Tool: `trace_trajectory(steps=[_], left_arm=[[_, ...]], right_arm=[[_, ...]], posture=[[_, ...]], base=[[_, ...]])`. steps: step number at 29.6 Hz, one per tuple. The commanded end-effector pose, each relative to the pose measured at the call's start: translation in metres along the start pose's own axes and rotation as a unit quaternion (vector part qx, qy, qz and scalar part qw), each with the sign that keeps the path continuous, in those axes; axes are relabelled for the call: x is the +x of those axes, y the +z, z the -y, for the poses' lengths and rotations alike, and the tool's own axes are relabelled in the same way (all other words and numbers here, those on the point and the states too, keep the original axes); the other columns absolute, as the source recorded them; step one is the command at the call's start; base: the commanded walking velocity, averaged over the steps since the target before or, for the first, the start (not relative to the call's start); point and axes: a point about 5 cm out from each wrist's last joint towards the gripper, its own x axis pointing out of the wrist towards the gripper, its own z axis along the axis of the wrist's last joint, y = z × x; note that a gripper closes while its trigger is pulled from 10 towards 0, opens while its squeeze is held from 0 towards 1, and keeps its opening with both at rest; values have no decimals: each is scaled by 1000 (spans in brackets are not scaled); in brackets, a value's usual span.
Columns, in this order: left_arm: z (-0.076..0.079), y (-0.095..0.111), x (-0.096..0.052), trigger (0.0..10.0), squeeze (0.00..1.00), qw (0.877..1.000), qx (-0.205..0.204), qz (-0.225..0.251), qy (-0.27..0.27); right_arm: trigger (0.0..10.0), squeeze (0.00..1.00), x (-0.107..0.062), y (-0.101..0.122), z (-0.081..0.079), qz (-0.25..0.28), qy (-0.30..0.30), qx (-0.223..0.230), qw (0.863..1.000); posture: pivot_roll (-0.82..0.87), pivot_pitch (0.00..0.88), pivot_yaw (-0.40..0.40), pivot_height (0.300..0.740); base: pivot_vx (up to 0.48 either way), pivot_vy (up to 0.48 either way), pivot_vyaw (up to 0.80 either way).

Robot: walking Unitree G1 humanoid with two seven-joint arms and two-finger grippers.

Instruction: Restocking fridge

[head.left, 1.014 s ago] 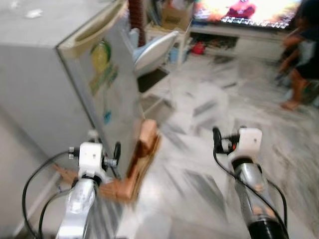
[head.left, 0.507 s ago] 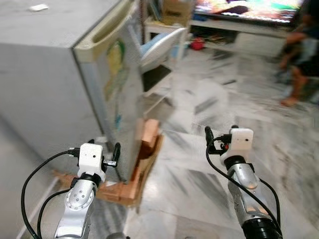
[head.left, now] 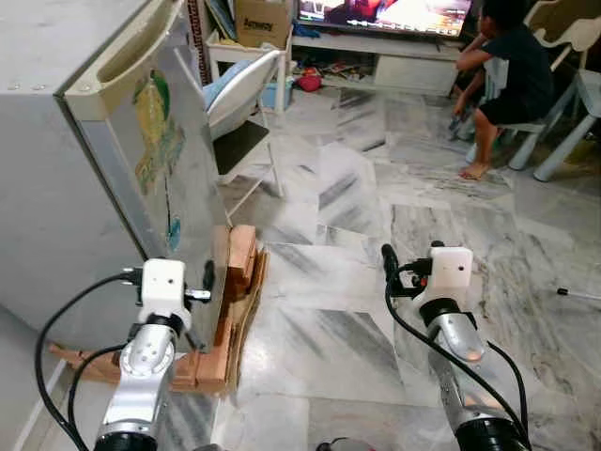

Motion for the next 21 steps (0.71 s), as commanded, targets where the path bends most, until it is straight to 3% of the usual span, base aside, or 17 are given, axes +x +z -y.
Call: trace_trajectory(steps=[1, 6, 8, 11, 18, 21], left_arm=[[-1, 0, 1, 10000, 0, 1000, -6, -2, 2], [-5, 2, 0, 10000, 0, 1000, -18, -4, 5], [-5, 2, 0, 10000, 0, 1000, -17, -2, 5], [-1, 3, -16, 10000, 0, 999, -11, 15, -27], [11, 3, -18, 10000, 0, 999, -11, 18, -49], [15, 4, -17, 10000, 0, 998, -8, 19, -60]], right_arm=[[10000, 0, -1, 4, 0, 5, 6, 0, 1000], [10000, 0, -2, 4, 0, 5, 7, 2, 1000], [10000, 0, -2, 4, 0, 5, 7, 2, 1000], [10000, 0, -6, 2, 1, 2, 1, 1, 1000], [10000, 0, -3, 3, -5, 3, 10, 0, 1000], [10000, 0, -1, 4, -6, 5, 12, -1, 1000]], posture=[[25, 0, -42, 740], [27, 0, -41, 740], [27, 0, -41, 740], [41, 0, -39, 740], [47, 0, -45, 740], [47, 0, -46, 740]], base=[[0, 0, 0], [0, 0, 0], [0, 428, 0], [0, 453, 0], [107, 419, 0], [255, 407, -600]])
